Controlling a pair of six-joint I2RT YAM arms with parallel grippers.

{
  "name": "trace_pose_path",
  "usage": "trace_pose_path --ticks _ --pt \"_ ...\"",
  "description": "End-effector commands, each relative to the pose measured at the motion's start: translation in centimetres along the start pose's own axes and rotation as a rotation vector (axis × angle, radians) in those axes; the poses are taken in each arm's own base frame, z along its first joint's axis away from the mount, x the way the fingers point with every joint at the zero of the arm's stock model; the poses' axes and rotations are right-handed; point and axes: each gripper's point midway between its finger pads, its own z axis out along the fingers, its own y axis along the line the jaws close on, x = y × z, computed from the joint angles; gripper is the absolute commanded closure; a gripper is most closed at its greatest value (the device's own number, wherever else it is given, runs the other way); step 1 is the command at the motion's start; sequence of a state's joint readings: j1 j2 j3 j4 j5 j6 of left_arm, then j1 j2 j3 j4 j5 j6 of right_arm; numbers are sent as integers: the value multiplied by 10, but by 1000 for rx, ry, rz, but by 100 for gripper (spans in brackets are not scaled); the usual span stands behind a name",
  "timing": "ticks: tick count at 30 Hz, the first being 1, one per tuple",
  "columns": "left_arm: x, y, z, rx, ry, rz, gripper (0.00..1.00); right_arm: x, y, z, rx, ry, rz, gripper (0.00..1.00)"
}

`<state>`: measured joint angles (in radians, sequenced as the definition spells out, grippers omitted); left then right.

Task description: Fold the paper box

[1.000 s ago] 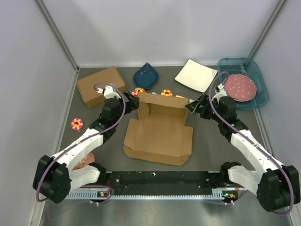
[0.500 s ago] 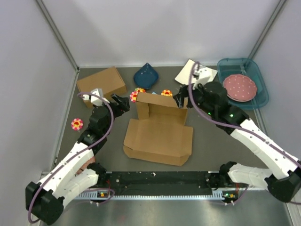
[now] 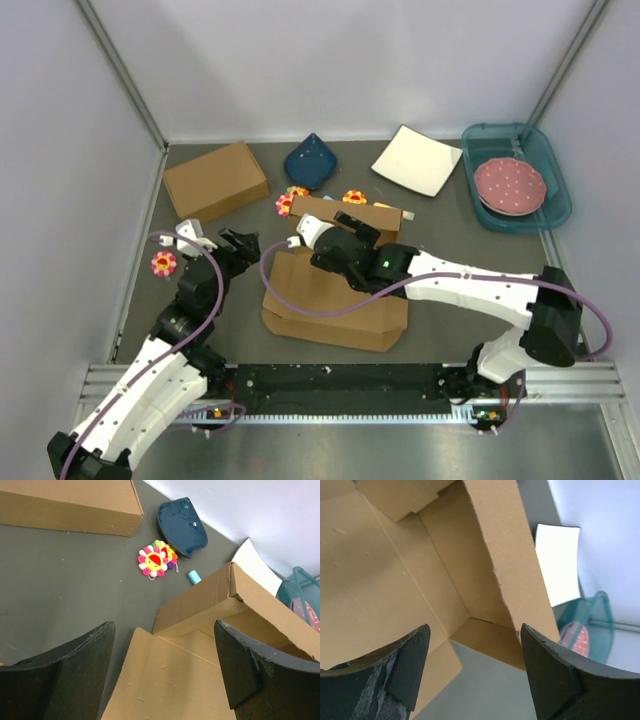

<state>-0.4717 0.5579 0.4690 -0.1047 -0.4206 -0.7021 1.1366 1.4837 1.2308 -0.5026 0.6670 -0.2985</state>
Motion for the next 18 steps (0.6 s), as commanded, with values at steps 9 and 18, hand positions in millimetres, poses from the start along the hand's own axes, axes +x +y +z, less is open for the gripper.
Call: trace_pose_path --ticks 9,18 --pt "0 17 -9 -38 -27 -9 15 -25 -35 31 321 62 -224 33" --pt "-5 18 -10 -49 -40 2 15 -18 -36 45 381 123 -305 57"
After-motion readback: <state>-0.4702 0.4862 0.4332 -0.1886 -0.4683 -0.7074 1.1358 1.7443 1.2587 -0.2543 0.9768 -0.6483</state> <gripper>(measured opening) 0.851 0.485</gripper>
